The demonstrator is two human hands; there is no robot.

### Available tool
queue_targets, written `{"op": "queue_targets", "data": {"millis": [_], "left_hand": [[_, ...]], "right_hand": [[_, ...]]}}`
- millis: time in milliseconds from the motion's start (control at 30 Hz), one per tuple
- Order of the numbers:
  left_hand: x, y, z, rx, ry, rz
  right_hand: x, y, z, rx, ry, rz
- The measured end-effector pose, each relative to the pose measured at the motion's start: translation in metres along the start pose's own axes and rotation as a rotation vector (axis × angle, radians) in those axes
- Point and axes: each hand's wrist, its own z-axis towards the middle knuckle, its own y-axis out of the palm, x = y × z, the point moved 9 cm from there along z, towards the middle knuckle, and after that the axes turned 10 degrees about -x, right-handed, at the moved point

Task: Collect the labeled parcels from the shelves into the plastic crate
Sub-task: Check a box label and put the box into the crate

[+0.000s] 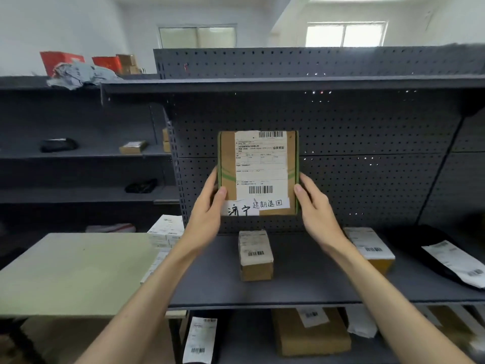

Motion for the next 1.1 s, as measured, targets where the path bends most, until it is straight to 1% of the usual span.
{"op": "queue_targets", "data": {"millis": [133, 333, 700, 800, 900, 967, 1100], "left_hand": [[-0.001, 0.002, -0.001, 0.003, -0.001, -0.008], [-0.002, 0.016, 0.010, -0.030, 0.003, -0.042], [-0.009, 0.090, 0.069, -0.203, 0.069, -0.153], [-0.004, 0.127, 0.085, -0.301, 0.088, -0.210], [0.000, 0.178, 0.102, -0.397, 0.062, -0.288], [0.007, 0.217, 0.111, -0.459, 0.059, -0.334], [0.039, 0.307, 0.111, -0.641, 0.110, -0.417]], "right_hand": [[0.002, -0.001, 0.001, -0.011, -0.027, -0.002], [0.012, -0.014, -0.004, 0.023, -0.001, -0.016], [0.032, -0.091, -0.013, 0.209, 0.080, -0.122], [0.030, -0.122, -0.027, 0.268, 0.104, -0.171], [0.030, -0.163, -0.048, 0.363, 0.143, -0.221], [0.028, -0.194, -0.070, 0.446, 0.176, -0.257], [0.016, -0.253, -0.134, 0.616, 0.253, -0.317]]}}
